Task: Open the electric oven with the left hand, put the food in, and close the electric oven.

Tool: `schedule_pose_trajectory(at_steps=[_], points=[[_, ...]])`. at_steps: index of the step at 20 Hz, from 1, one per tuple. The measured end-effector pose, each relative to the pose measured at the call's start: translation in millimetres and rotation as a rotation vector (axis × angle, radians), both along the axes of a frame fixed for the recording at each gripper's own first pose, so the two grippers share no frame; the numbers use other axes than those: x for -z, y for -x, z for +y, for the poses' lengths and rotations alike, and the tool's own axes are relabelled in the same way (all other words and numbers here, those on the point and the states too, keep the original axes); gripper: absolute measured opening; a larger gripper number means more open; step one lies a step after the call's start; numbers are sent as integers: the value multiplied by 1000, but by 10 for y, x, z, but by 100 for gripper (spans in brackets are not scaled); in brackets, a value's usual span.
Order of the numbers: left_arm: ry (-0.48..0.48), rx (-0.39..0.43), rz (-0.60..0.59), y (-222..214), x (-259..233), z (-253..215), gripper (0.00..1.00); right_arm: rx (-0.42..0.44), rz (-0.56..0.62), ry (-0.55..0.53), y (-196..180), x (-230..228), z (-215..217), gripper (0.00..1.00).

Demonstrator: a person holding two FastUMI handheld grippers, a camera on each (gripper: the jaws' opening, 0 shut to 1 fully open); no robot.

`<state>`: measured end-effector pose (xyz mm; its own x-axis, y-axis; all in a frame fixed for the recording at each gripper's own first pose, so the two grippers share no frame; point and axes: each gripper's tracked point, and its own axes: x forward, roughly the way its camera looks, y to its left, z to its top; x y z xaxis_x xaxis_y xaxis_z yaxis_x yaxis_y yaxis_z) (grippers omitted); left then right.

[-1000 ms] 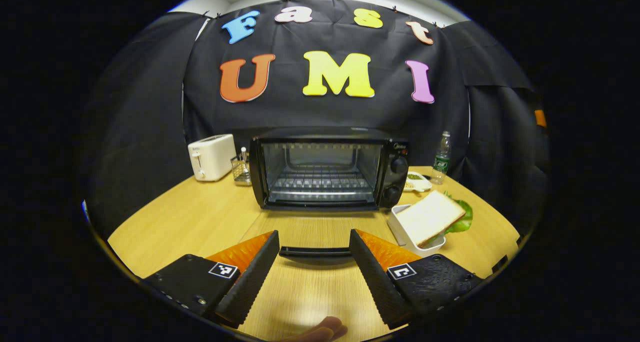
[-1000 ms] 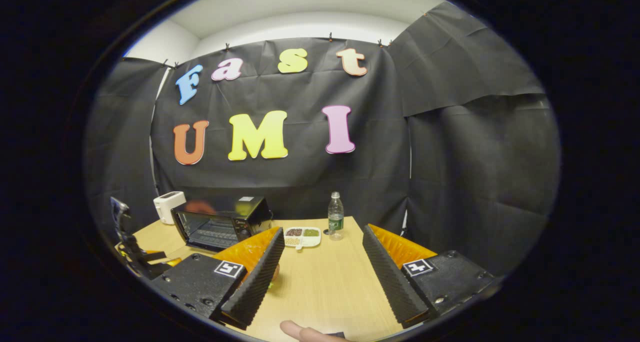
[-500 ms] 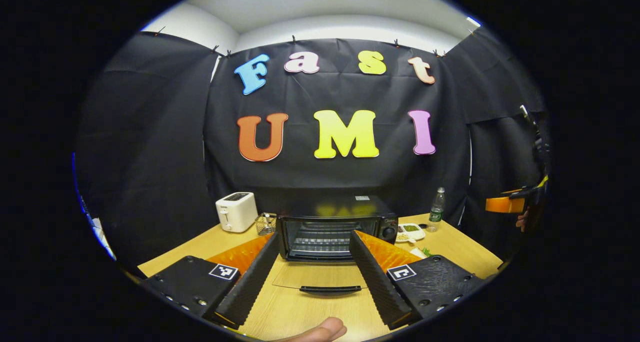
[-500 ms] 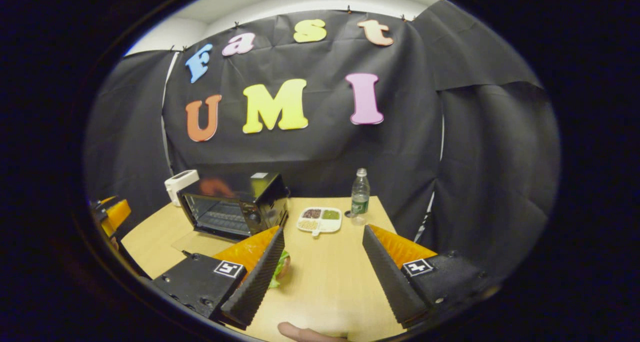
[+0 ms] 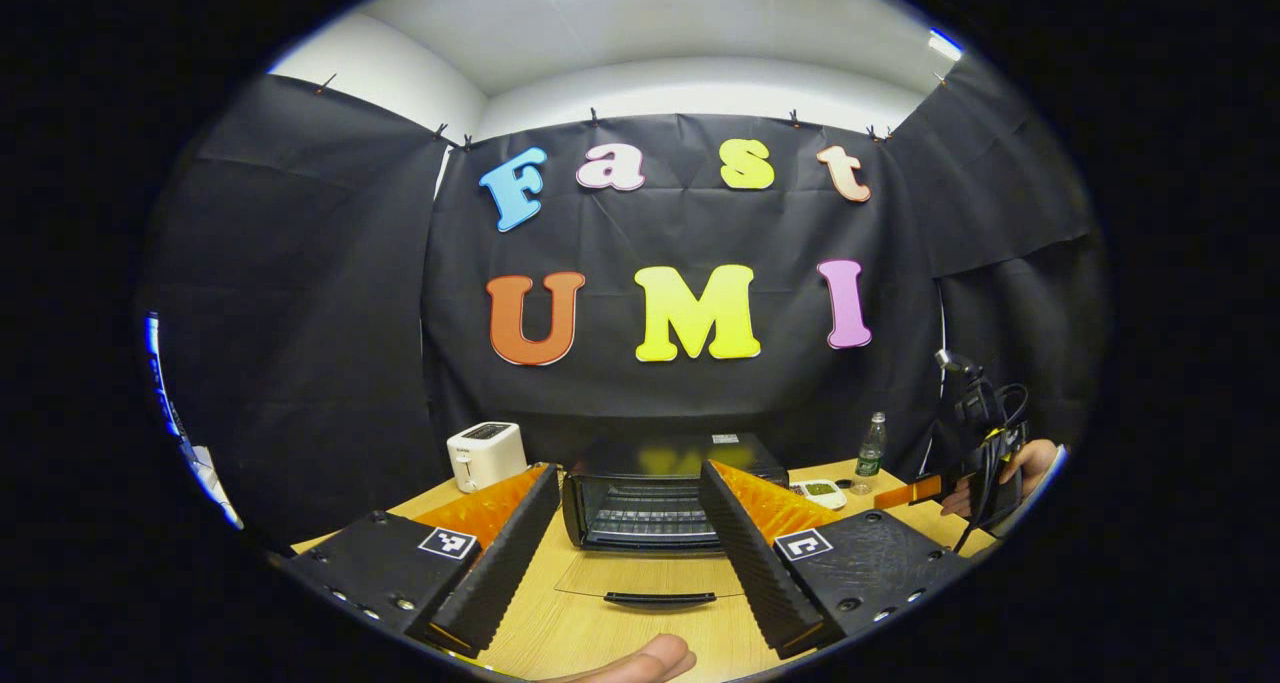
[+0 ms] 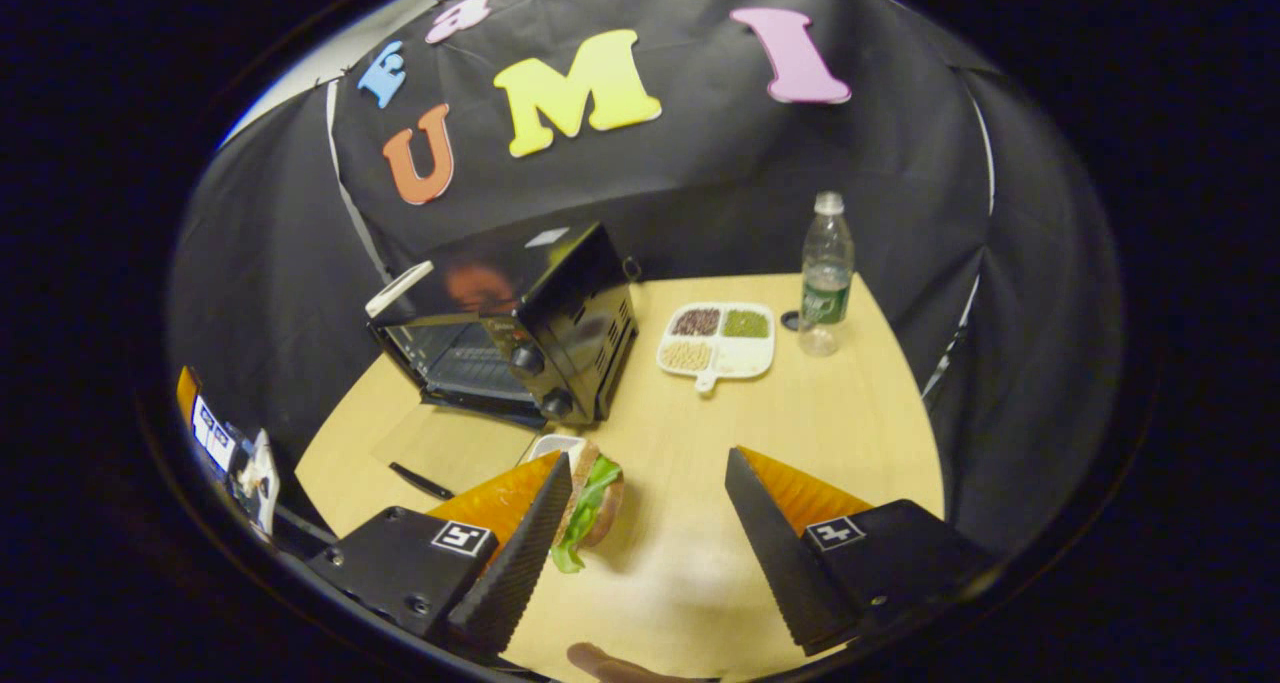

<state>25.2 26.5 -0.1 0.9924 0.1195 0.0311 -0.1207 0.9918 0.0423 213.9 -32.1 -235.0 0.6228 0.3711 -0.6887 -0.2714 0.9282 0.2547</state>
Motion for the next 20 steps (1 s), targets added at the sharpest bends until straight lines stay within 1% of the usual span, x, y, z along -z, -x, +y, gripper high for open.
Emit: schedule_pose_trajectory(at_steps=[2, 4, 5, 6, 7, 9, 10, 11, 12, 13, 14, 15, 16, 17, 18, 19, 20], points=[[-10, -4, -19, -14, -60, -28, 93, -25, 85, -65, -54, 201, 80, 93], [-19, -4, -21, -32, -65, -52, 93, -4, 128, -86, -189, 335, 74, 92], [-26, -6, -20, -39, -62, -61, 93, -12, 154, -108, -215, 377, 96, 91], [-32, -6, -16, -51, -51, -68, 93, -33, 195, -149, -192, 416, 165, 96], [-37, -9, -11, -64, -27, -72, 93, -42, 232, -192, -188, 441, 223, 89], [-40, -14, 5, -100, 28, -89, 93, -83, 312, -268, -114, 494, 361, 87], [-40, -16, 12, -111, 57, -88, 93, -95, 341, -295, -80, 520, 391, 87], [-41, -14, 21, -125, 82, -97, 93, -89, 359, -308, -93, 542, 416, 87], [-40, -11, 31, -131, 107, -102, 93, -84, 377, -312, -94, 583, 440, 92], [-39, -8, 35, -141, 123, -114, 93, -92, 391, -328, -65, 573, 474, 84], [-41, -6, 38, -145, 120, -128, 93, -102, 407, -345, -26, 567, 515, 83], [-47, -5, 39, -153, 120, -133, 93, -115, 421, -353, 13, 572, 543, 79], [-52, -6, 42, -148, 132, -139, 93, -117, 431, -354, 30, 582, 566, 77], [-54, -6, 44, -145, 139, -144, 82, -110, 438, -346, 34, 596, 547, 70], [-54, -5, 46, -149, 152, -156, 82, -110, 443, -346, 38, 588, 545, 65], [-52, -5, 49, -151, 165, -161, 93, -115, 451, -344, 59, 591, 526, 62], [-50, -7, 52, -138, 169, -152, 93, -119, 465, -346, 74, 606, 526, 59]])
